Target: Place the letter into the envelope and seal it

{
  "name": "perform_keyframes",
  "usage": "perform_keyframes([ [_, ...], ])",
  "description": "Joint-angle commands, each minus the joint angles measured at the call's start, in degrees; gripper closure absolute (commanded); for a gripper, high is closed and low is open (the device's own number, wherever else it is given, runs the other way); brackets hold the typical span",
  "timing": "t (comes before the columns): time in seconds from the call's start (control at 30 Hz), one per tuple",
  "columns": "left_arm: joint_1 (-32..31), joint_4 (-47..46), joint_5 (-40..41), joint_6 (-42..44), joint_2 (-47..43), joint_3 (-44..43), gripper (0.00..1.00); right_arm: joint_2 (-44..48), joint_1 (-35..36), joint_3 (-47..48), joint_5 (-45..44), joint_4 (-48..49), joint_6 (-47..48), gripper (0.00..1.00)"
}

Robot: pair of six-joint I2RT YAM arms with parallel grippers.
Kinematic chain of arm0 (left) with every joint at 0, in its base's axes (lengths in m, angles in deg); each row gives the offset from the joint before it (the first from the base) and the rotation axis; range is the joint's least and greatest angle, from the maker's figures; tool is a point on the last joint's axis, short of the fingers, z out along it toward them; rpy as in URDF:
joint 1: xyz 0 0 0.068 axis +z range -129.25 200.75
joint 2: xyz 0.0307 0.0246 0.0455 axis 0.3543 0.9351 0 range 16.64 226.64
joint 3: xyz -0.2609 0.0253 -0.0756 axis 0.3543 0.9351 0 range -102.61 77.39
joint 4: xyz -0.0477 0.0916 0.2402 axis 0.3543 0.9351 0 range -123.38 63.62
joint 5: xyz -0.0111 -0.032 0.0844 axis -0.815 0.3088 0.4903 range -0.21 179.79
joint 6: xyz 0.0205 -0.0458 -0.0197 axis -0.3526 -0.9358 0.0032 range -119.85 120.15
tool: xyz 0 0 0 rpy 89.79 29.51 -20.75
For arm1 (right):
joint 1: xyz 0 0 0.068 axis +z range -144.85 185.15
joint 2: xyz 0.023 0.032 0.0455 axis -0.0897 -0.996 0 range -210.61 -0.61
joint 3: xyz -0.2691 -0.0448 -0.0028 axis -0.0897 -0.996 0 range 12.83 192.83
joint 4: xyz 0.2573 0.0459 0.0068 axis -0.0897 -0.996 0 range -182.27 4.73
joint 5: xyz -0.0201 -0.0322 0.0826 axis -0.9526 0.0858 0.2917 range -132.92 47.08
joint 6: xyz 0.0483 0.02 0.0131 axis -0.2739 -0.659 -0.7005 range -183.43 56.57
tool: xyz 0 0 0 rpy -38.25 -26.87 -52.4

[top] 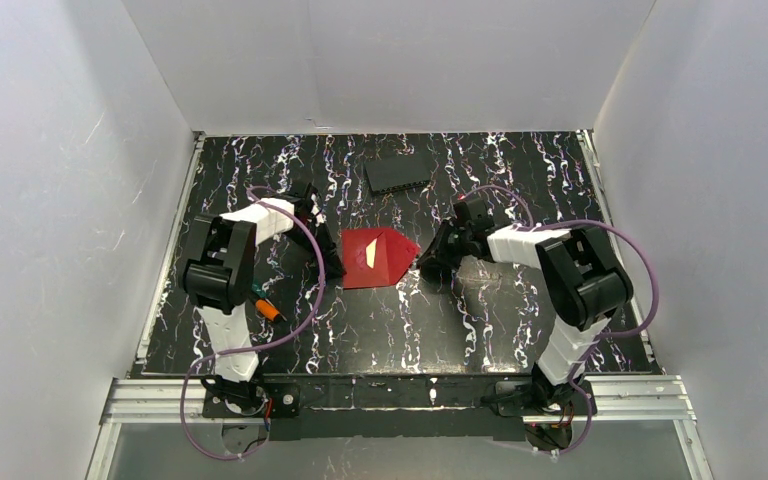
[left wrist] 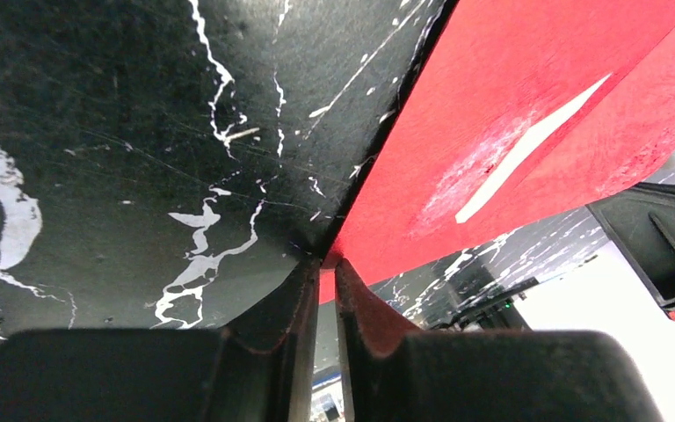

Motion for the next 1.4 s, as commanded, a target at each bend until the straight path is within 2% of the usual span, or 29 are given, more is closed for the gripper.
perform_keyframes([
  [0.0, -0.4, 4.9, 3.1, 0.2, 2.1, -0.8, 0.84, -3.9, 1.6, -0.3, 0.8, 9.2, -1.0, 0.80],
  [0.13, -1.0, 7.0, 5.5, 0.8, 3.3, -1.7, 0.76, -4.0, 2.0, -3.6, 4.7, 23.8, -3.9, 0.79],
  [0.23, -1.4, 8.2, 7.3, 1.3, 3.9, -2.7, 0.74, -3.6, 2.3, -5.1, 7.7, 31.4, -6.1, 0.78],
  [0.37, -1.9, 10.1, 8.8, 2.1, 5.7, -4.4, 0.76, -4.6, 3.2, -4.8, 10.7, 35.5, -6.9, 0.75],
  [0.47, -2.6, 14.6, 11.2, 3.3, 8.8, -7.6, 0.78, -5.6, 4.4, -3.8, 11.3, 36.3, -5.5, 0.65],
  [0.53, -2.8, 15.4, 11.9, 3.6, 9.7, -8.1, 0.78, -6.7, 5.1, -2.0, 11.4, 34.2, -4.3, 0.59],
  [0.6, -2.9, 15.4, 12.4, 3.6, 10.1, -8.1, 0.78, -8.0, 5.8, -0.5, 11.4, 32.8, -3.4, 0.58],
  [0.93, -3.2, 15.0, 11.7, 3.9, 10.4, -8.7, 0.88, -11.8, 7.4, 5.2, 10.7, 29.1, -4.4, 0.59],
  [1.07, -3.1, 14.3, 11.4, 3.9, 10.6, -8.5, 0.92, -13.8, 8.0, 8.1, 10.1, 24.7, -4.2, 0.62],
  [1.2, -3.2, 13.7, 10.8, 3.8, 11.0, -8.5, 0.93, -15.4, 9.9, 13.6, 6.2, 14.8, 0.3, 0.63],
  [1.37, -3.2, 12.3, 10.1, 2.8, 10.7, -8.3, 0.95, -16.7, 14.1, 22.6, -5.3, -5.4, 10.8, 0.64],
])
